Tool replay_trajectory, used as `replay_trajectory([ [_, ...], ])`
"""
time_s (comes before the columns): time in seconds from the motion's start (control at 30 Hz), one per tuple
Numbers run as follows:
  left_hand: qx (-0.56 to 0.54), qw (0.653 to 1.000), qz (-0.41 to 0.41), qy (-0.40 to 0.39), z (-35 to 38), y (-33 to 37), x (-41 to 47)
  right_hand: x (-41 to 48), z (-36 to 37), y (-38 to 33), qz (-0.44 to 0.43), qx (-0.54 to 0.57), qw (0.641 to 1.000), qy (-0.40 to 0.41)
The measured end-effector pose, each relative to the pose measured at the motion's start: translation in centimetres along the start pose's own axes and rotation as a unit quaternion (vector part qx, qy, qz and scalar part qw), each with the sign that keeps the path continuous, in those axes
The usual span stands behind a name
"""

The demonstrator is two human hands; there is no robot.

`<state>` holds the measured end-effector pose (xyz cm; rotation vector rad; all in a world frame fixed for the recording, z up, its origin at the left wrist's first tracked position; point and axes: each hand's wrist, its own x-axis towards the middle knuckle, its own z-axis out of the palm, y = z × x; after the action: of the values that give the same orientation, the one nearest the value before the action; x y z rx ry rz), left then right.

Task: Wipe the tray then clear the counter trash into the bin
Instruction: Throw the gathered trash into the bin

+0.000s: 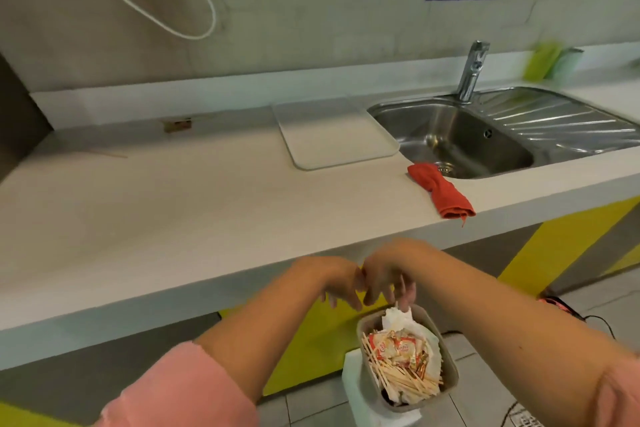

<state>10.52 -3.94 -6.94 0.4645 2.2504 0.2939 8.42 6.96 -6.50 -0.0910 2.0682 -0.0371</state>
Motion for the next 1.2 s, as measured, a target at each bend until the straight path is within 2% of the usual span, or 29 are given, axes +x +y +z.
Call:
replay_trajectory([
  [0.07,-0.04,0.999,0.002,-0.009,-2.2,-1.5,-2.2,-1.7,-2.2,-2.4,-0.009,-0.022,1.0,-0.011],
  [0.13,-0.063,0.998,-0.003,0.019,-4.4,-3.6,-4.8,-3.4,-4.4,-5.4,-0.019,-0.038,0.999,-0.001],
  [0.2,-0.075,0.995,-0.019,0.068,-6.5,-6.2,-7.2,-5.1,-6.2,-8.6,-0.039,-0.048,0.998,0.025],
  [0.4,-0.066,0.967,-0.083,0.231,-10.5,-16.2,-13.8,-6.8,-9.5,-18.4,-0.153,-0.041,0.97,0.182],
  [0.5,-0.07,0.945,-0.118,0.295,-11.0,-20.9,-16.2,-5.9,-10.3,-22.6,-0.19,-0.04,0.958,0.209],
  [0.73,-0.103,0.919,-0.204,0.323,-11.2,-29.9,-18.6,-3.2,-12.2,-30.2,-0.247,-0.022,0.931,0.268],
  [0.97,-0.134,0.829,-0.296,0.455,-13.4,-36.0,-17.0,1.7,-16.1,-34.3,-0.276,-0.057,0.896,0.343],
  [1.2,-0.181,0.766,-0.376,0.49,-17.0,-40.6,-14.9,7.9,-22.1,-37.5,-0.315,-0.065,0.881,0.347],
])
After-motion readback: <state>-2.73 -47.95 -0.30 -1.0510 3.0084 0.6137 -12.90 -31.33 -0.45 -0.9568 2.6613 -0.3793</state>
